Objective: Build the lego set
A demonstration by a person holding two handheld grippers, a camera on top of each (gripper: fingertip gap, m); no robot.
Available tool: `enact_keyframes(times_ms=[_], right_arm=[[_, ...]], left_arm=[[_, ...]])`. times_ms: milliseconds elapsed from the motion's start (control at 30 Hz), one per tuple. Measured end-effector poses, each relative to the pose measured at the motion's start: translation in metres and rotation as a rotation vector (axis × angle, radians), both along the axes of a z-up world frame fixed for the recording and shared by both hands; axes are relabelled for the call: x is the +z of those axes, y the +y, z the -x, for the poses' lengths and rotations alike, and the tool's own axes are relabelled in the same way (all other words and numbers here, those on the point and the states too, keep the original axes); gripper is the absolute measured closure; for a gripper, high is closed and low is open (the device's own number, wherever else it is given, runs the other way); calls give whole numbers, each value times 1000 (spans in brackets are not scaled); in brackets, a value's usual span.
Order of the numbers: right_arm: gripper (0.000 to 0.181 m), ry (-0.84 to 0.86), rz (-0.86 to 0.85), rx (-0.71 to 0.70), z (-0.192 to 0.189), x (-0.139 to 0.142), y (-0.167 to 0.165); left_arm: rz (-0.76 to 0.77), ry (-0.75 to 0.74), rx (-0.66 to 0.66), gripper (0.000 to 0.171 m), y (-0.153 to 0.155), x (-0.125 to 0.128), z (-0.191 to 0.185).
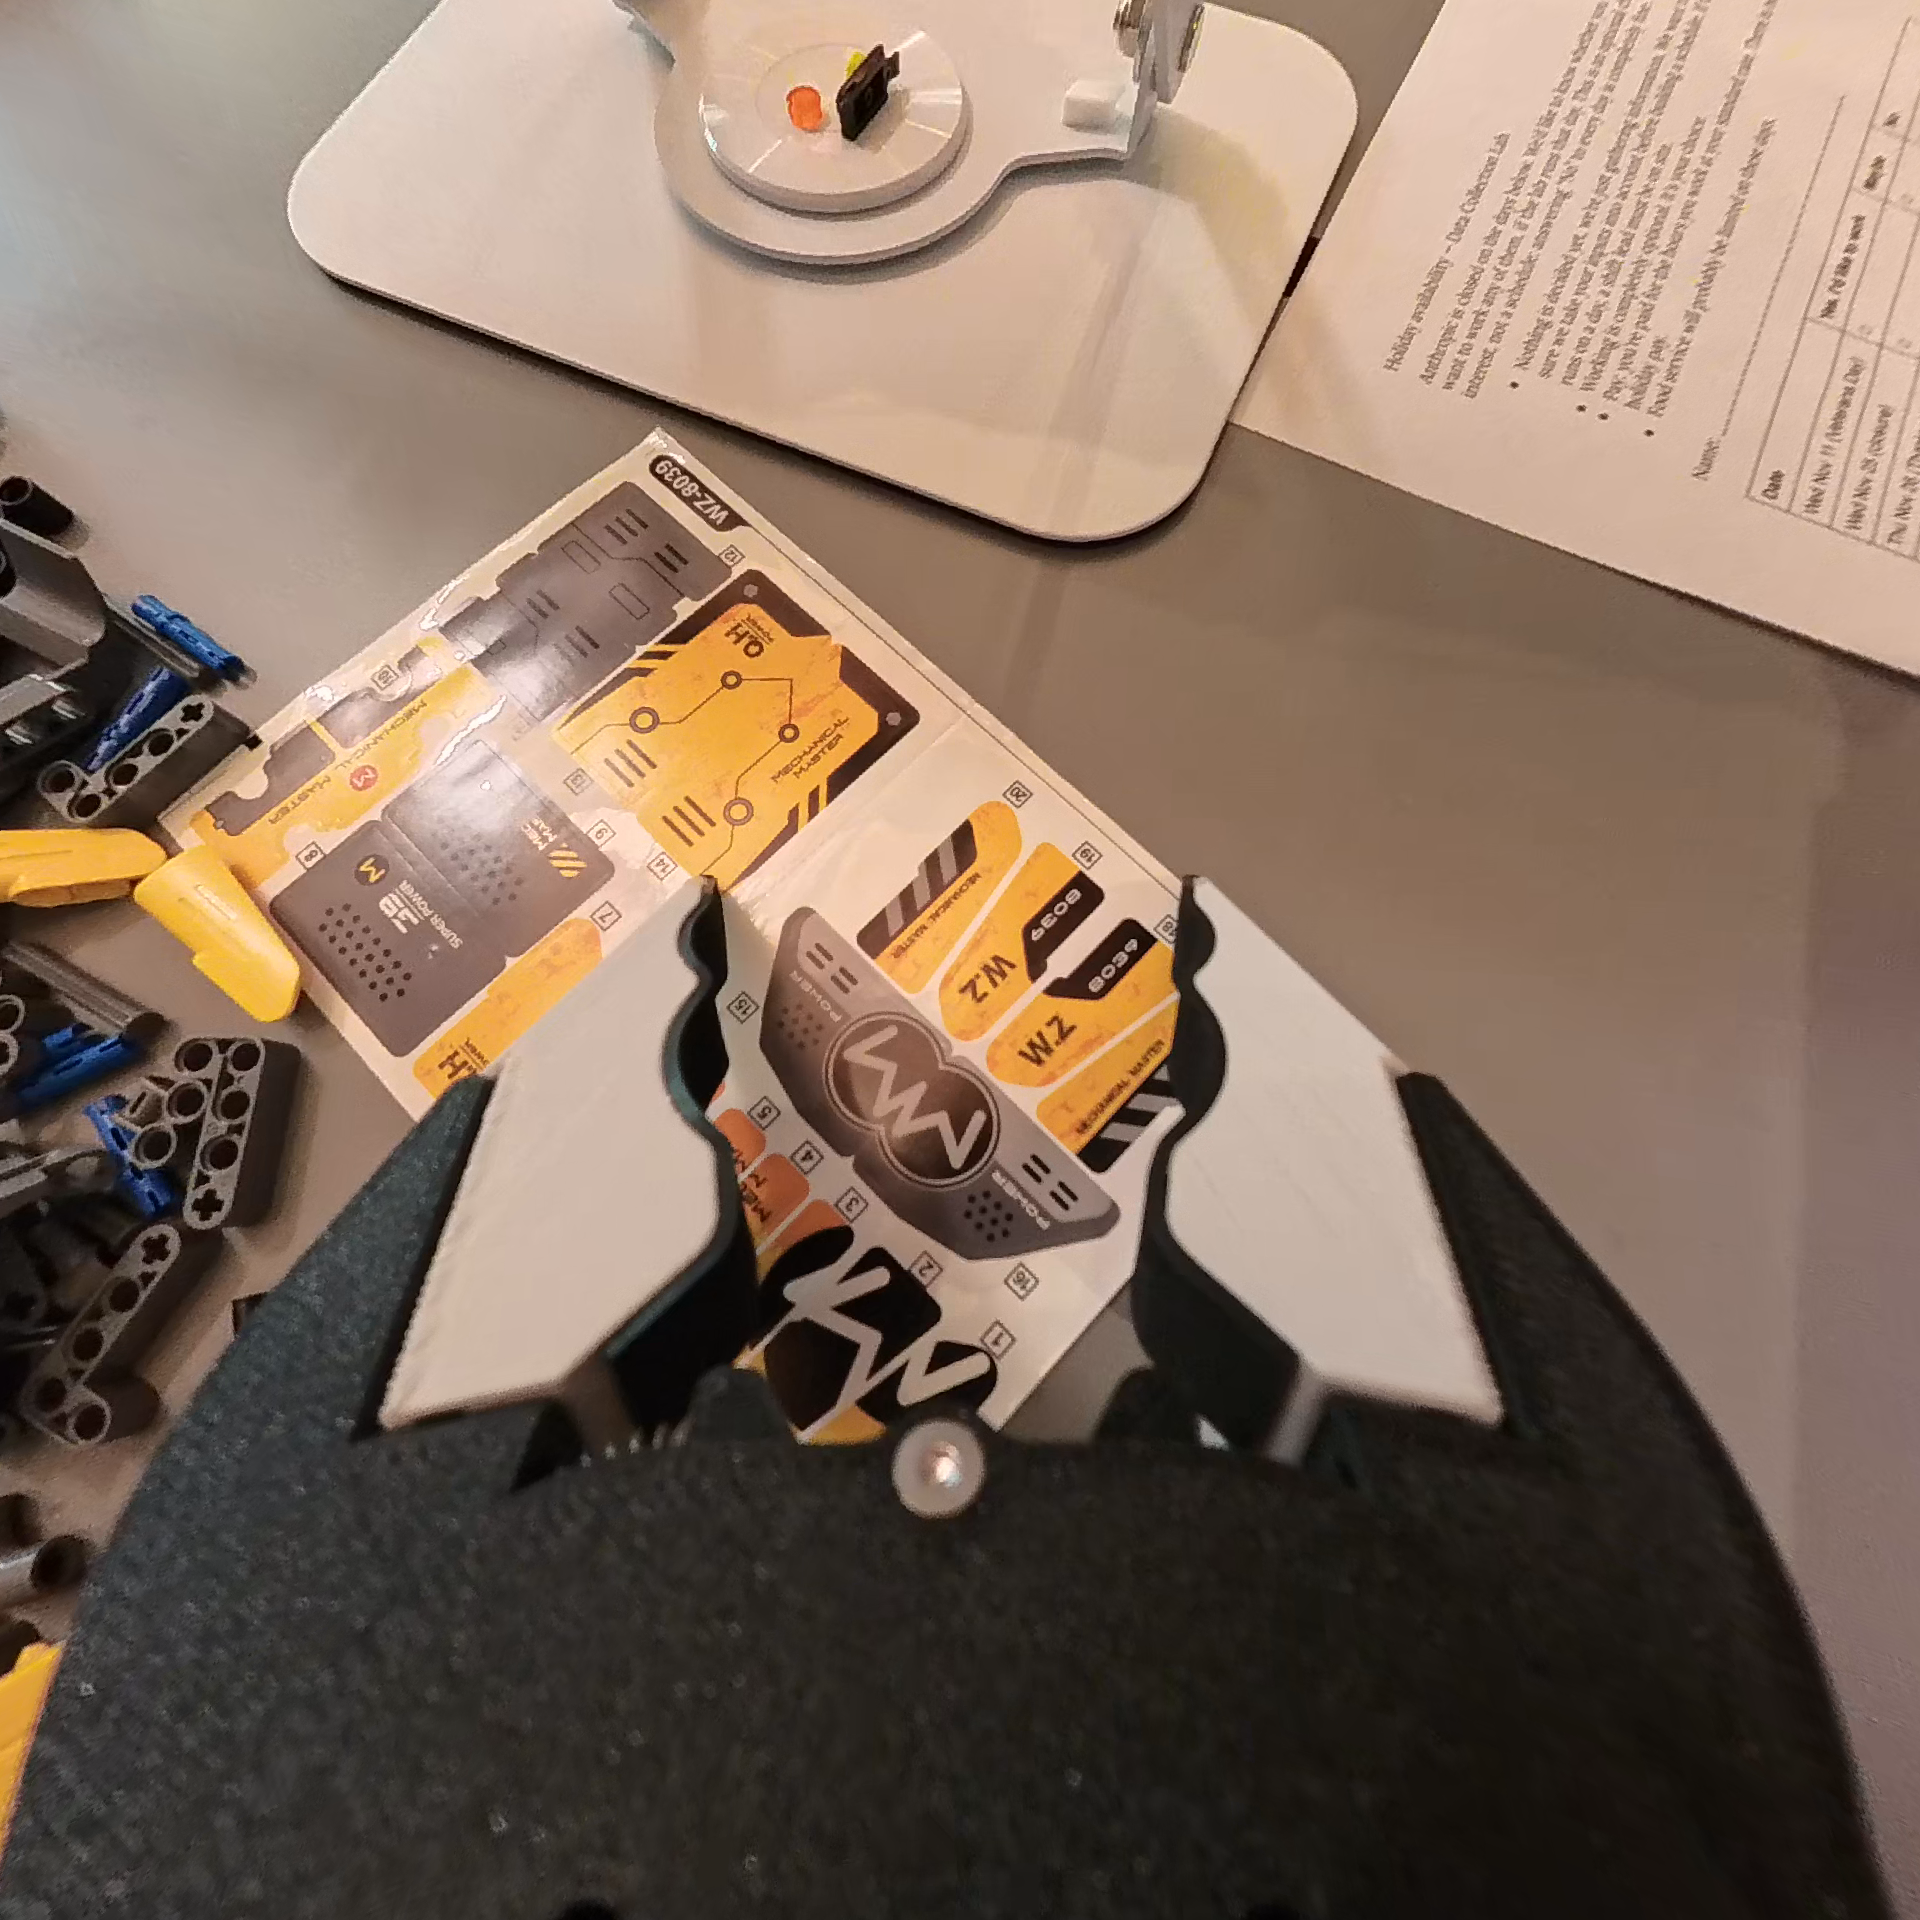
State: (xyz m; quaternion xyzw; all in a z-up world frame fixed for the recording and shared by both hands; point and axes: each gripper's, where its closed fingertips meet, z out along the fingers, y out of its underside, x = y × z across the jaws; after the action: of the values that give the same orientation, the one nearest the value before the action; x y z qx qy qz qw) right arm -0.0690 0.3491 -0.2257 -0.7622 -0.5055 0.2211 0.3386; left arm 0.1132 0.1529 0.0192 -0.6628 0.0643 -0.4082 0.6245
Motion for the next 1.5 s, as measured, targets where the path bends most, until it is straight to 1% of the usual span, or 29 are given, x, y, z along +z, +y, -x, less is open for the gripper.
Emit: enact_keyframes(times_ms=[67, 167, 267, 367, 467, 567, 667, 733, 767, 833, 900, 967, 1033, 1100, 1167, 1233, 1267, 1333, 1400, 1500], right_arm=[[94, 0, 0, 0, 0, 0, 0], [94, 0, 0, 0, 0, 0, 0], [94, 0, 0, 0, 0, 0, 0], [94, 0, 0, 0, 0, 0, 0], [94, 0, 0, 0, 0, 0, 0], [94, 0, 0, 0, 0, 0, 0], [94, 0, 0, 0, 0, 0, 0], [94, 0, 0, 0, 0, 0, 0], [94, 0, 0, 0, 0, 0, 0], [94, 0, 0, 0, 0, 0, 0], [94, 0, 1, 0, 0, 0, 0], [94, 2, 4, 1, 0, 0, 0], [94, 1, 2, 16, 4, 0, 1], [94, 1, 3, 20, 9, 0, 4], [94, 1, 1, 19, 10, 0, 4], [94, 2, 5, 33, 10, 0, 4], [94, -1, 10, 46, 9, 0, 4], [94, -42, 44, 11, 1, 2, 3], [94, -84, 77, -20, -5, 13, -1], [94, -8, 45, 77, -3, 54, -22]], left_arm=[[36, -9, -30, 166, 3, -8, -2], [66, 45, 36, 166, 10, -19, 5], [123, 115, 130, 166, 17, -32, 22], [193, 106, 108, 166, 16, -43, 36], [278, 158, 155, 166, 21, -68, 66], [357, 296, 228, 166, 29, -99, 103], [429, 524, 347, 165, 36, -129, 146], [447, 650, 409, 165, 38, -140, 167], [447, 686, 434, 165, 38, -143, 175], [440, 695, 432, 165, 38, -146, 180], [431, 654, 414, 165, 36, -147, 183], [387, 628, 404, 165, 31, -144, 189], [321, 614, 424, 165, 24, -138, 201], [291, 577, 450, 165, 18, -135, 213], [292, 510, 467, 167, 13, -137, 223], [332, 473, 462, 170, 9, -143, 229], [334, 485, 464, 171, 9, -144, 230], [333, 546, 495, 171, 7, -146, 237], [343, 593, 516, 171, 5, -149, 241], [324, 565, 493, 171, 4, -145, 235]])
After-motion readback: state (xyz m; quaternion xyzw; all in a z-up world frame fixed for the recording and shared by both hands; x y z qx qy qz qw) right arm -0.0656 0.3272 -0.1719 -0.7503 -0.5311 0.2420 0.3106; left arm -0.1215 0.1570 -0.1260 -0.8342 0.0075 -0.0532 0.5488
